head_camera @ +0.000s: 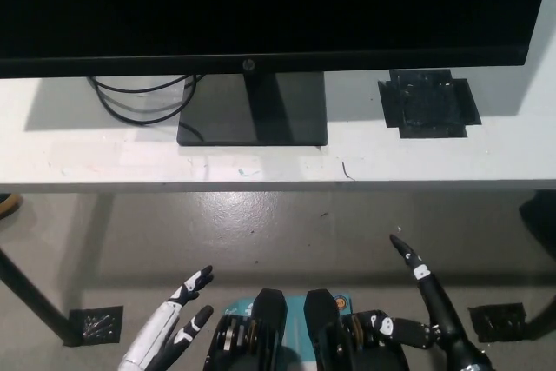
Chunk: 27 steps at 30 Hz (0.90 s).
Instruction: The monitor is placed at the center of the table and the robot uses both its hand to grab the left and right sides of the monitor to tilt the angle of the monitor downwards
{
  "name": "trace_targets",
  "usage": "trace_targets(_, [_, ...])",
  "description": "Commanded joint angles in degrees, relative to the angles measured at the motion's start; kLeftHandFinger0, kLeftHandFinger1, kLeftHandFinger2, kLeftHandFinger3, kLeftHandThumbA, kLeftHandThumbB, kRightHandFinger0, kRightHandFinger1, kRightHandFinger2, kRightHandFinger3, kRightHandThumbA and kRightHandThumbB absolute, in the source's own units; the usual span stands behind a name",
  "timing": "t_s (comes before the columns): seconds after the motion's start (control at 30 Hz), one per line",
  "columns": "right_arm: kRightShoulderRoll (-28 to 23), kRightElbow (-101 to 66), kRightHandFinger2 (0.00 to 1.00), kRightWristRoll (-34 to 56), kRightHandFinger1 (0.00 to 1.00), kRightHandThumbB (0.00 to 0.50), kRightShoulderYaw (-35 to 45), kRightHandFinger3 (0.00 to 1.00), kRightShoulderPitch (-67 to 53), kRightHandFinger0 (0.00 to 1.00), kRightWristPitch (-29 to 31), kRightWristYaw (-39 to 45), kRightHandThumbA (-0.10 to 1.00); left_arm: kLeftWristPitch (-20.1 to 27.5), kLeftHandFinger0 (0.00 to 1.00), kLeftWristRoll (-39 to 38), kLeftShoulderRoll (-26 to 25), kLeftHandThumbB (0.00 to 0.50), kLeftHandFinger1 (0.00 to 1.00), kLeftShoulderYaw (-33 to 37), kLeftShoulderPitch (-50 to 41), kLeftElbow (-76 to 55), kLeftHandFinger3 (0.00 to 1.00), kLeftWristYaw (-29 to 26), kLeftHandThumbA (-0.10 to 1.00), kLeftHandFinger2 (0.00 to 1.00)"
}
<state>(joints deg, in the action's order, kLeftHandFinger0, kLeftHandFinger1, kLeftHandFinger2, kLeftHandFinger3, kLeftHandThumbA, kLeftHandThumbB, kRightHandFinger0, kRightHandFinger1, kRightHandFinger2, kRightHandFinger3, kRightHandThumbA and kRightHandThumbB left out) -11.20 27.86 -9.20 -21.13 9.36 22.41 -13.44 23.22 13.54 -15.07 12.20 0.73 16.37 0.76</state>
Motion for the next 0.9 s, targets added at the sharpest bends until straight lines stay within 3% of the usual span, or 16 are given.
trace_targets(0.0, [-1.85, -5.81, 1.00, -0.21, 1.00, 0.500, -1.29, 1.00, -1.09, 1.00, 4.52, -3.52, 1.00, 3.71, 1.00, -4.07, -1.51, 0.439, 1.00, -0.51, -0.50, -3.66, 1.00, 2.10, 1.00, 1.00])
trace_targets(0.13, [-3.72, -10.97, 1.00, -1.17, 1.00, 0.493, -1.87, 1.00, -3.24, 1.00, 4.52, -4.69, 1.00, 3.71, 1.00, -4.43, -2.52, 0.440, 1.00, -0.78, -1.77, -7.88, 1.00, 1.67, 1.00, 1.00])
trace_targets(0.27, [-6.10, -15.76, 1.00, -2.33, 1.00, 0.487, -3.34, 1.00, -5.12, 1.00, 4.52, -7.10, 1.00, 3.71, 1.00, -3.85, -4.34, 0.381, 1.00, -1.05, -3.57, -14.31, 1.00, 0.52, 1.00, 1.00])
trace_targets(0.53, [-8.55, -25.15, 1.00, -2.87, 1.00, 0.500, -1.37, 1.00, -8.08, 1.00, 4.52, -5.67, 1.00, 2.35, 1.00, -10.25, -5.78, 0.410, 1.00, -4.23, -5.81, -23.72, 1.00, 4.15, 1.00, 1.00])
trace_targets(0.6, [-9.78, -29.44, 1.00, -4.38, 1.00, 0.492, 0.74, 1.00, -8.83, 1.00, 4.52, -5.60, 1.00, 3.54, 1.00, -8.41, -7.06, 0.358, 1.00, -6.94, -5.27, -26.74, 1.00, 3.02, 1.00, 1.00])
trace_targets(0.63, [-10.35, -31.56, 1.00, -4.14, 1.00, 0.459, 2.49, 1.00, -8.97, 1.00, 4.52, -4.72, 1.00, 3.22, 1.00, -7.82, -7.71, 0.348, 1.00, -8.63, -4.94, -28.36, 1.00, 2.54, 1.00, 1.00])
trace_targets(0.7, [-10.44, -32.92, 1.00, -3.89, 1.00, 0.447, 4.67, 1.00, -8.95, 1.00, 4.52, -4.25, 1.00, 0.88, 1.00, -8.47, -7.92, 0.386, 1.00, -10.46, -4.93, -30.58, 1.00, 2.80, 1.00, 1.00])
trace_targets(0.87, [-10.65, -34.52, 1.00, -2.94, 1.00, 0.453, 9.09, 1.00, -8.42, 1.00, 4.52, -3.00, 1.00, 0.68, 1.00, -6.82, -8.47, 0.390, 1.00, -15.08, -4.51, -32.12, 1.00, 2.08, 1.00, 1.00])
